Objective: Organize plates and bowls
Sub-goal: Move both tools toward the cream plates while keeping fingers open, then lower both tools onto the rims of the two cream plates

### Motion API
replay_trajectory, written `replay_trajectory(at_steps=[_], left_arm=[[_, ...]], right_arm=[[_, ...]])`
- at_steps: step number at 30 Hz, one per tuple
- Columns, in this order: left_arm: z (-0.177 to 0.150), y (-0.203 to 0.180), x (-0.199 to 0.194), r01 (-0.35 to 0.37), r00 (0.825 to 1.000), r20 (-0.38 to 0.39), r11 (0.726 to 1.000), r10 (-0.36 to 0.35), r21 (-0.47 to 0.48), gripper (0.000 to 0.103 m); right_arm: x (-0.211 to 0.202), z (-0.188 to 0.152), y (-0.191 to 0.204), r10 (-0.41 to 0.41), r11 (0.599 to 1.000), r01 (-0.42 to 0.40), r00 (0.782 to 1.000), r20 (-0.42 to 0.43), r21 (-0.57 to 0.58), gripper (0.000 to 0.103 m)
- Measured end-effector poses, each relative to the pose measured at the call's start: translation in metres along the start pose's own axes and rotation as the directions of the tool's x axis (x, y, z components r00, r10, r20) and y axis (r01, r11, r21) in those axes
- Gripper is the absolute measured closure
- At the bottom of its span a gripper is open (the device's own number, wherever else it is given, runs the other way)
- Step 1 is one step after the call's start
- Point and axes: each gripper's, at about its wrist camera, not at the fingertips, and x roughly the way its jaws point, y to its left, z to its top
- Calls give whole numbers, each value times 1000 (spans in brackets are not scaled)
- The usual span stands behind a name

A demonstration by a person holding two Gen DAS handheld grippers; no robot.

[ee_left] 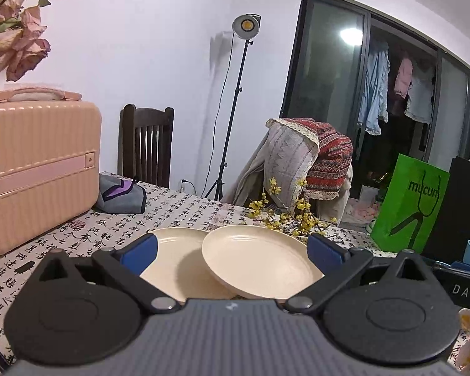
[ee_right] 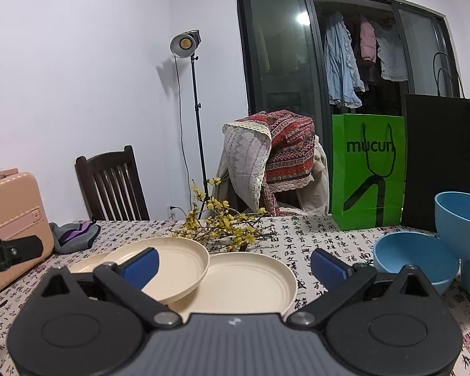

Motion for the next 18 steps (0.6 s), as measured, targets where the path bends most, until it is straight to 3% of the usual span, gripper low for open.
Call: replay_trajectory(at_steps=[18], left_arm=[[11, 12, 51, -41, 997, -61, 999, 41, -5, 0]], right_arm=[[46, 8, 12, 15, 1000, -15, 1000, -27, -8, 0]])
